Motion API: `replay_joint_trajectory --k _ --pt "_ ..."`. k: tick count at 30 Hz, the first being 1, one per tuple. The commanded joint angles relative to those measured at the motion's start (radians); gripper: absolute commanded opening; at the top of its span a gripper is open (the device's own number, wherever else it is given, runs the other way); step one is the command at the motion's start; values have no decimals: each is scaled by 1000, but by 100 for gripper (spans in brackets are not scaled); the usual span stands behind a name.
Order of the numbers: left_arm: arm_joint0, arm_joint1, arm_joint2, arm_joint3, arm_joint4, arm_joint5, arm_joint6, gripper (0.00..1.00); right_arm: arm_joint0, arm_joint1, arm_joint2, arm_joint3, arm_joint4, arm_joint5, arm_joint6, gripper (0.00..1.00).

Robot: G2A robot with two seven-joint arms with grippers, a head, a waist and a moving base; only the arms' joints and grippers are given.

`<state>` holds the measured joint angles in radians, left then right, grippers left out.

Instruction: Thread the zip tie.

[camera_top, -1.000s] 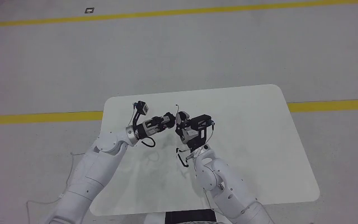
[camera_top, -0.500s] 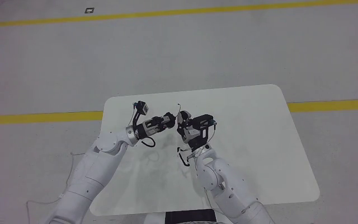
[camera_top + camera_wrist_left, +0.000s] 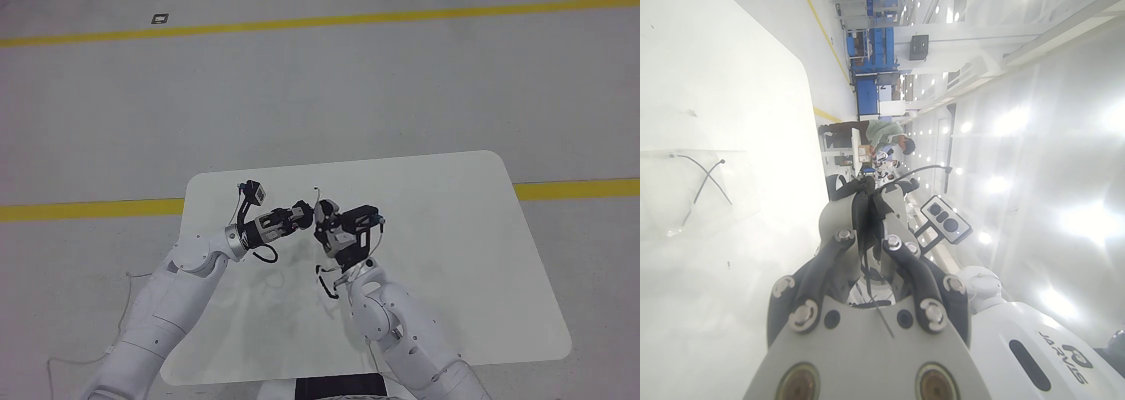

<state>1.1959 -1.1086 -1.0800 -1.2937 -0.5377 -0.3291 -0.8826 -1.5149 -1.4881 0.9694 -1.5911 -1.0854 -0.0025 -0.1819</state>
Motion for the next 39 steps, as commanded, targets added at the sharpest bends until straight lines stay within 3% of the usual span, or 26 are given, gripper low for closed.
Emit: replay_joint_trajectory --k 1,7,9,10,12,27,31,36,37,38,39 --pt "0 0 0 0 0 0 0 0 1 0 0 2 -1 0 3 0" --pt "0 0 0 0 0 0 0 0 2 1 0 2 -1 1 8 0" --pt "0 0 0 0 0 0 0 0 2 1 0 1 1 1 7 30" --pt "0 0 0 0 0 0 0 0 1 1 0 1 2 1 6 37" --pt "0 0 0 0 0 0 0 0 1 1 0 1 3 0 6 41" --pt "0 0 0 0 0 0 0 0 -12 5 17 -11 24 -10 -18 40" --pt "0 0 0 0 0 0 0 0 -31 9 42 -14 70 -45 -26 40" --pt "0 0 0 0 0 0 0 0 -63 21 87 -14 149 -136 9 42" --pt "0 0 0 0 0 0 0 0 -67 24 93 -16 177 -161 39 50" --pt "0 0 0 0 0 0 0 0 -69 25 100 -20 193 -173 56 100" --pt "0 0 0 0 0 0 0 0 -69 25 100 -20 193 -173 56 100"
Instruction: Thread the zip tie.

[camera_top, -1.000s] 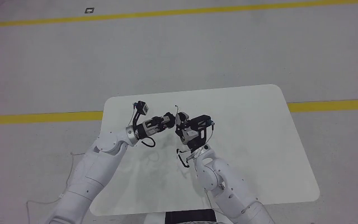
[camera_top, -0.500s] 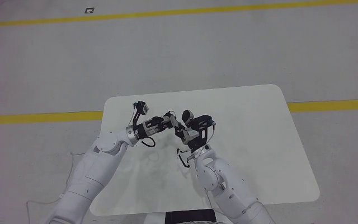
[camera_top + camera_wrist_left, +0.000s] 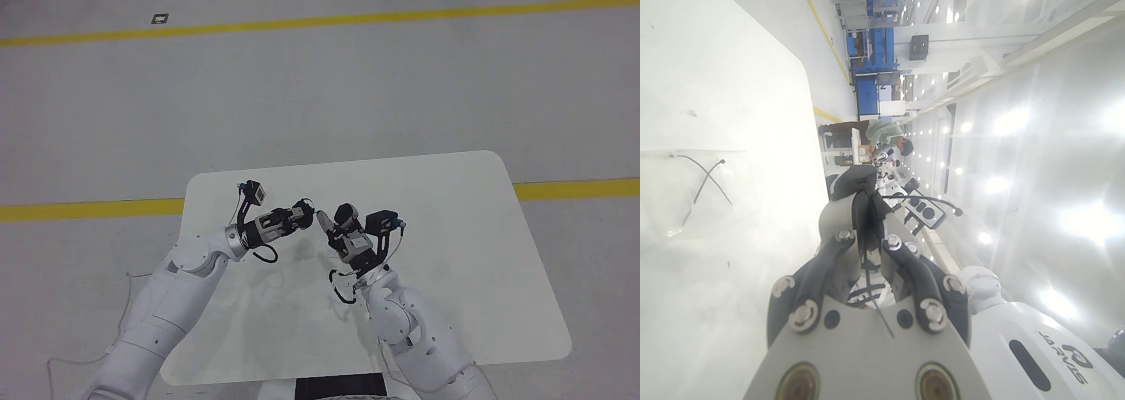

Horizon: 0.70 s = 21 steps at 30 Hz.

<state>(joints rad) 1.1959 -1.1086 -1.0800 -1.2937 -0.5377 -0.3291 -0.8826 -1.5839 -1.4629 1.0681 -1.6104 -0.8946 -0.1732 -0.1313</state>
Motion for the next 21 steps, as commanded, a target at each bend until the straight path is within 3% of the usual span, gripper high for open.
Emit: replay_joint_trajectory --k 1,14,17,21 --pt "0 0 0 0 0 0 0 0 0 0 1 -1 2 -2 5 100" --pt "0 0 0 0 0 0 0 0 0 0 1 -1 2 -2 5 100" --pt "9 1 -1 -22 -4 -1 2 0 -5 3 17 -3 87 -39 37 100" --pt "23 13 -37 -29 -42 -11 -90 0 -15 11 49 0 275 -137 160 100"
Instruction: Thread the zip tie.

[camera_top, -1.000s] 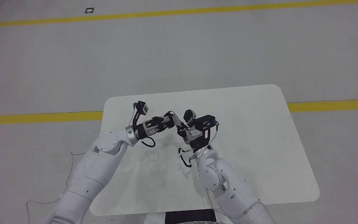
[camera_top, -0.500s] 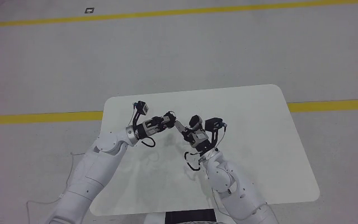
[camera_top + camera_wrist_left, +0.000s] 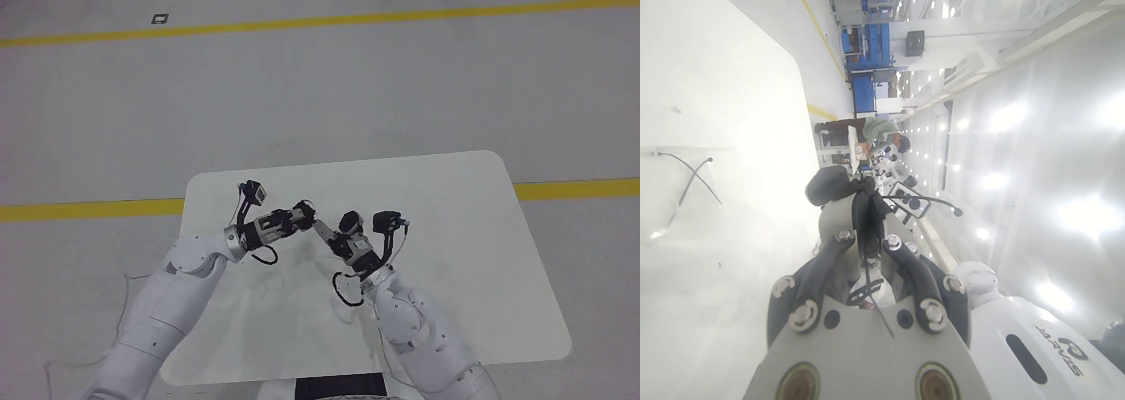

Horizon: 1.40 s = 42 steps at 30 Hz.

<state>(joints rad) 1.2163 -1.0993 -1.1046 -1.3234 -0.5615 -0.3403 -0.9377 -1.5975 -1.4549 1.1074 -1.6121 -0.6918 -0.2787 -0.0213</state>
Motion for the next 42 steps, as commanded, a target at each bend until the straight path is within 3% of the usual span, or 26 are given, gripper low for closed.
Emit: replay_joint_trajectory --k 1,5,11,14,22,25,28,32,39,42 --pt "6 6 -20 2 -34 0 -68 0 -2 5 19 4 133 -54 94 100" --pt "11 14 -60 26 -119 0 -228 0 6 17 58 -9 336 -61 256 100" --pt "-3 13 -91 115 -283 0 -446 0 28 32 79 8 599 -61 480 100" --pt "-29 13 -92 160 -267 0 -427 0 39 35 78 16 640 -61 512 100" --pt "-29 13 -92 160 -267 0 -427 0 39 35 78 16 640 -61 512 100" --pt "-19 10 -82 146 -303 34 -418 0 38 34 71 16 655 -60 509 100" --pt "-20 6 -63 157 -357 73 -452 0 45 34 59 34 764 -61 560 100" --pt "-23 11 -13 143 -435 108 -452 0 65 36 53 71 897 -61 652 100" --pt "-47 41 75 138 -492 79 -452 0 122 37 33 158 1138 -22 825 100" --pt "-52 45 85 143 -496 70 -452 0 130 38 34 169 1160 -20 846 100"
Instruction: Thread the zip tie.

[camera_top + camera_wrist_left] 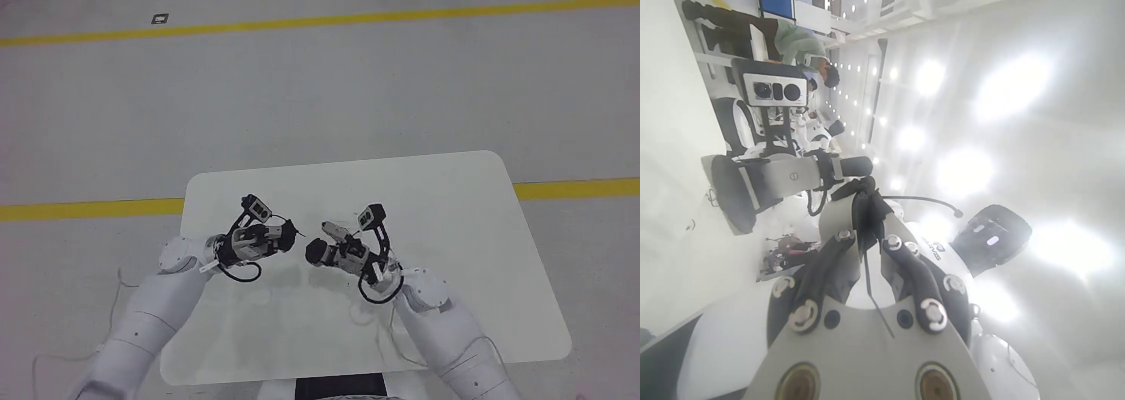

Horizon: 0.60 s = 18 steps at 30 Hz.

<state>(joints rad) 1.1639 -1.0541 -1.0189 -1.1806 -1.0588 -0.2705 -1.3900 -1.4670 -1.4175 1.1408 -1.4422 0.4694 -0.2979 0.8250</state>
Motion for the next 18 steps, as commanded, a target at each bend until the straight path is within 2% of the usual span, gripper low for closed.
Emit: replay_joint_trajectory --k 1,5,8,14,18 --pt "0 0 -1 0 1 1 0 0 0 0 0 -1 -1 -1 -1 100" --pt "0 0 -1 0 1 1 0 0 0 0 0 -1 -1 -1 -1 100" --pt "6 -2 -3 -6 -7 12 40 0 -2 1 -2 -5 42 28 -1 100" --pt "4 -5 -12 40 -24 9 5 0 4 7 4 13 157 76 89 100" --pt "-2 -10 -9 63 -32 -13 0 0 19 9 -3 34 217 121 140 100"
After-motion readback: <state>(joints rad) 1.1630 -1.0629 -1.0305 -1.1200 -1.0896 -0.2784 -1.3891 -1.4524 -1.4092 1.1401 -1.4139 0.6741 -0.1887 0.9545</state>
